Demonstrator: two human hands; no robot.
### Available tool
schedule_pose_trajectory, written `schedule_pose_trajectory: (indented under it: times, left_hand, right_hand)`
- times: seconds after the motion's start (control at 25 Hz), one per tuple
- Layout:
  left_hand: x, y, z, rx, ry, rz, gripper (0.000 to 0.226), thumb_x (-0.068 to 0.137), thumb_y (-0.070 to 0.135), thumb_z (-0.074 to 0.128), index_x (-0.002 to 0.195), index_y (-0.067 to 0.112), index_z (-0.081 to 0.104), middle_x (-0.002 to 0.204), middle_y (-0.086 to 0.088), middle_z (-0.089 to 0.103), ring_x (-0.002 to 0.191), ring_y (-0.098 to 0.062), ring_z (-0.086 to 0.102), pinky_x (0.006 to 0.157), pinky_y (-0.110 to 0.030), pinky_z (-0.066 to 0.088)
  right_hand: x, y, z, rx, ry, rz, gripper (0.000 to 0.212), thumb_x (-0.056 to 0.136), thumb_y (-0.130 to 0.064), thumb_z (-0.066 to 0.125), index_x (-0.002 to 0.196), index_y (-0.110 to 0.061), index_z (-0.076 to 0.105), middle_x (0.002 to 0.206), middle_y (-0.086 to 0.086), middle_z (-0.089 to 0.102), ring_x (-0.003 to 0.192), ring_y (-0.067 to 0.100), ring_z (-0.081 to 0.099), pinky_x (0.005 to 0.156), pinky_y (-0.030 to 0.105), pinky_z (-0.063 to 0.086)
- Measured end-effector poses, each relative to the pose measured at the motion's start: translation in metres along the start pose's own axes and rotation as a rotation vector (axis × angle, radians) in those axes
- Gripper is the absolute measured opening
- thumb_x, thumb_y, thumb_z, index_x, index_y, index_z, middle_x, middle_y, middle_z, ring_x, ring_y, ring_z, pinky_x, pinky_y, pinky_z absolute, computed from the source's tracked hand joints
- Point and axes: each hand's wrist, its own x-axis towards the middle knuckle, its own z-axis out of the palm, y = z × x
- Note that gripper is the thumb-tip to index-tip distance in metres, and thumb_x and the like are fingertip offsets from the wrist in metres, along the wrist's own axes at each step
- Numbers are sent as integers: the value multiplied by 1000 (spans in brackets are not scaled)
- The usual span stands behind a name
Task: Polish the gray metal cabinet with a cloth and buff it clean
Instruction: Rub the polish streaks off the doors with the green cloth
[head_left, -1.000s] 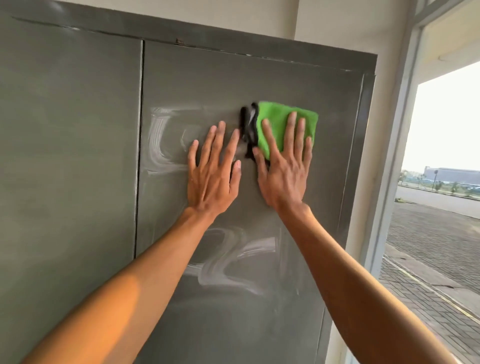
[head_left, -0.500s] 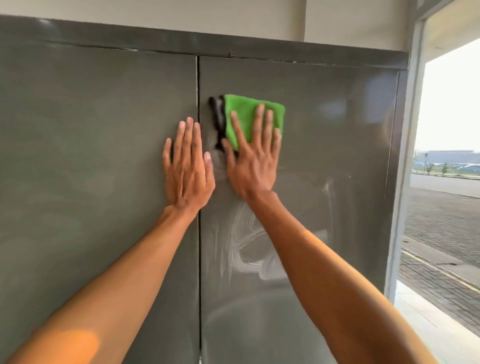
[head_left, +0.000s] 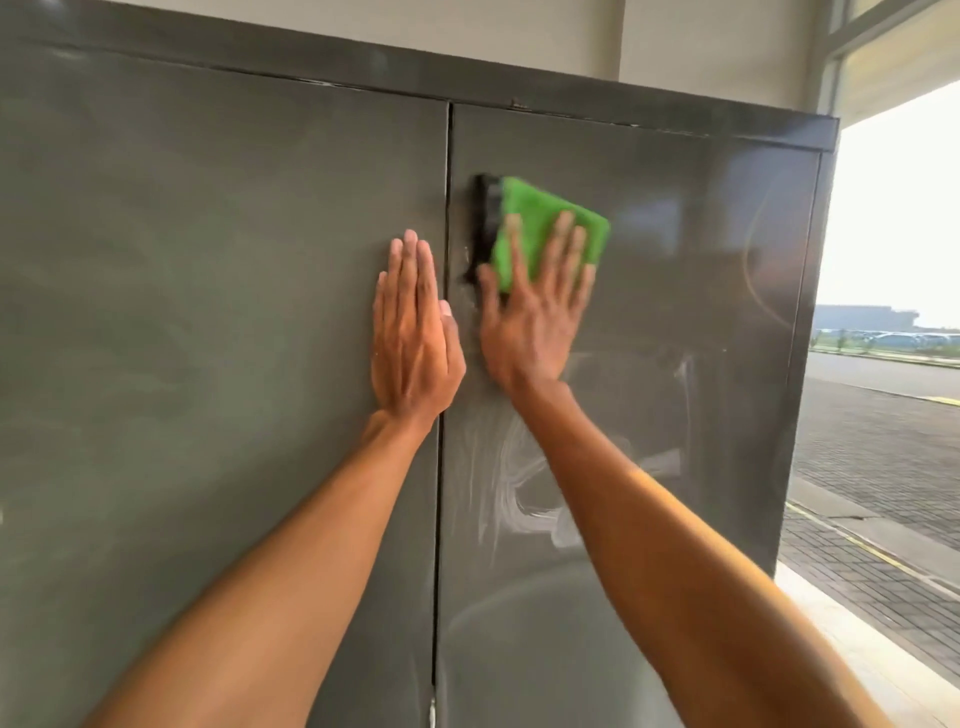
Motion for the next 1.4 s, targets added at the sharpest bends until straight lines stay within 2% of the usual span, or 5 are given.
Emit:
schedule_pose_trajectory:
  times: [0.64,0.84,1.08,1.28,1.4]
  left_hand:
    - [-19,-17,-24,-1,-97,137,59,98,4,32,155,-7,31,164,-23,29,155,-35,23,127,-49,19]
    - [-8,-55,-49,204,-148,147,56,101,5,37,156,-4,31,165,-19,29,155,-32,23,128,-46,17]
    - [-19,-50,-44,250,-109,51,55,102,9,37,156,0,33,165,-16,30,155,-29,25,127,-46,18]
    - [-21,-50,-45,330,-133,44,57,105,11,33,161,4,25,169,-11,21,158,-25,17,127,-46,16]
    - [-23,-49,-42,343,-115,19,57,105,11,32,161,6,24,169,-10,21,158,-24,18,127,-47,15]
  right_hand:
    - [-62,72,-2,-72,-100,-613,55,106,-50,44,158,-34,33,168,13,16,157,28,9,126,48,15]
    - [-23,22,1,118,97,376,62,104,-57,28,159,-27,34,169,16,9,157,32,5,124,53,11]
    - [-72,25,7,-12,-69,-543,54,106,-49,42,157,-32,35,167,15,19,157,29,13,126,47,15]
    - [-31,107,-9,96,102,421,71,101,-60,24,156,-18,38,170,14,8,157,31,5,126,48,6]
    - [-66,55,0,86,114,231,59,104,-51,38,148,-14,52,165,24,16,155,40,13,125,53,11]
